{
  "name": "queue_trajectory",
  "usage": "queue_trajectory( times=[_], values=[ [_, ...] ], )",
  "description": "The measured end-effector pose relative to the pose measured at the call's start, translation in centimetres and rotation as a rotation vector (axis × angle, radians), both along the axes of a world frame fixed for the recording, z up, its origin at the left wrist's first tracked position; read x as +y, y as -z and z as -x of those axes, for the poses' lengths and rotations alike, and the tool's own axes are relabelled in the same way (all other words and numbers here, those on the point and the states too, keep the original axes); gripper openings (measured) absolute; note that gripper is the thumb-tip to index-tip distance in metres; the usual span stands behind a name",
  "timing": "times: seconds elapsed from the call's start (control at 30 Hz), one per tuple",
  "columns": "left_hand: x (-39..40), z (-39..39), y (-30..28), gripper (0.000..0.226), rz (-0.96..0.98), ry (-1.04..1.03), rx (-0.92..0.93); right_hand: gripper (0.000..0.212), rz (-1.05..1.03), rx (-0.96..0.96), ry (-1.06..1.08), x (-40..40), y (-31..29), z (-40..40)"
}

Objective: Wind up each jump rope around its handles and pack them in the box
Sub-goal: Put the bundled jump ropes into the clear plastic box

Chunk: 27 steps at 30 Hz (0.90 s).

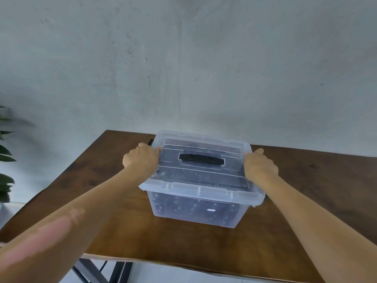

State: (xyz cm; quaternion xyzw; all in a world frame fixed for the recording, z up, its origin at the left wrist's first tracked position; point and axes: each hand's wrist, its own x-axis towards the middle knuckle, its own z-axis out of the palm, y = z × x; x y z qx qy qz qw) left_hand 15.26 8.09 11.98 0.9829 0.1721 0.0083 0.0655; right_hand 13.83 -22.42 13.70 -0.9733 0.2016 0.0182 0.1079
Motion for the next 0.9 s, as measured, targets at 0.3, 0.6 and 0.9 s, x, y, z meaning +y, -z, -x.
queue_trajectory(
  times=[0.3, 0.6, 0.9],
  values=[
    [0.5, 0.7, 0.3, 0.069, 0.089, 0.016, -0.102, 0.035, -0.089, -0.097, 0.048, -0.2, 0.8, 0.3],
    [-0.2, 1.2, -0.3, 0.068, 0.038, -0.029, -0.068, 0.038, 0.032, -0.113, -0.001, 0.0, 1.0, 0.0],
    [-1.2, 1.1, -1.5, 0.035, -0.22, 0.084, 0.056, 0.029, 0.144, -0.081, -0.056, 0.2, 1.2, -0.5]
  ],
)
